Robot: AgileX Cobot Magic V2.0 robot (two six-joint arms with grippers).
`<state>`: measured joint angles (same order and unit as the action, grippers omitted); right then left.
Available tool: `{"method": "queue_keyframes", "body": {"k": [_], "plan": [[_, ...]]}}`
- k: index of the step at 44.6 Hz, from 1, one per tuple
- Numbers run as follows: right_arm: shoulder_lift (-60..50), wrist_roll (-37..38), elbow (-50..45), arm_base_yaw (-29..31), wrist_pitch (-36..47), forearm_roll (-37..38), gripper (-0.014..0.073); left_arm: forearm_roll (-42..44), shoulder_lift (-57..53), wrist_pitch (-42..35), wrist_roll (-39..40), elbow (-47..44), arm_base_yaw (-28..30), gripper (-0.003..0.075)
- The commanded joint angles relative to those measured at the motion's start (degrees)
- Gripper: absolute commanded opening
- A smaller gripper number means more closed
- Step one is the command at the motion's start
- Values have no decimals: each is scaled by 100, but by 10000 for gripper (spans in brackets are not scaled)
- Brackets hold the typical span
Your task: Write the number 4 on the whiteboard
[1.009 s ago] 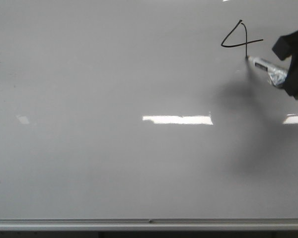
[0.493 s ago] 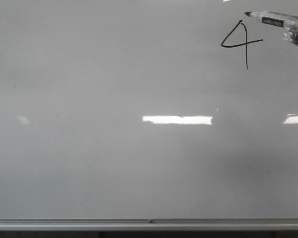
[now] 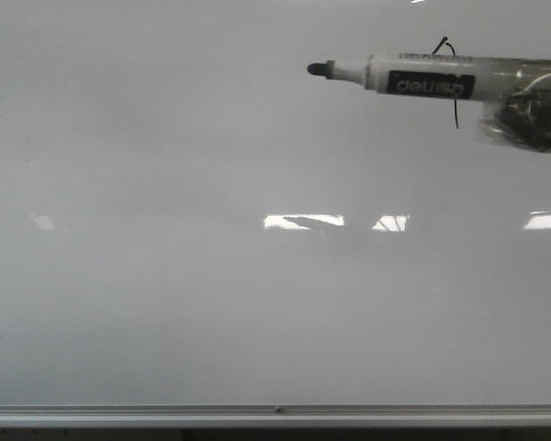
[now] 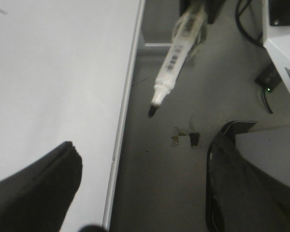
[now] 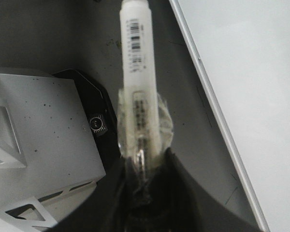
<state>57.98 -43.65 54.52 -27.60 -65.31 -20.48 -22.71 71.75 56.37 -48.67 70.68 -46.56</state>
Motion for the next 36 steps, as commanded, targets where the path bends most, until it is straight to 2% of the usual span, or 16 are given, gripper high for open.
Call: {"method": "queue_keyframes", "body": {"k": [1, 8, 18, 21, 29, 36], "plan": [[-81, -105, 172, -5, 122, -214, -118, -89, 296, -246, -14, 417, -355, 532], [-81, -105, 172, -5, 122, -214, -118, -89, 931, -276, -14, 832, -686, 532], [-81, -105, 172, -5, 122, -214, -118, -135, 1422, -227, -14, 1168, -729, 519], [-81, -105, 172, -5, 122, -214, -118, -299, 1457, -213, -14, 1204, -729, 482], [-81, -105, 172, -5, 122, -214, -118, -324, 1457, -40, -112, 1208, -743, 295], [-81, -105, 172, -5, 119, -215, -118, -324, 1457, 73, -127, 1208, -743, 186]]}}
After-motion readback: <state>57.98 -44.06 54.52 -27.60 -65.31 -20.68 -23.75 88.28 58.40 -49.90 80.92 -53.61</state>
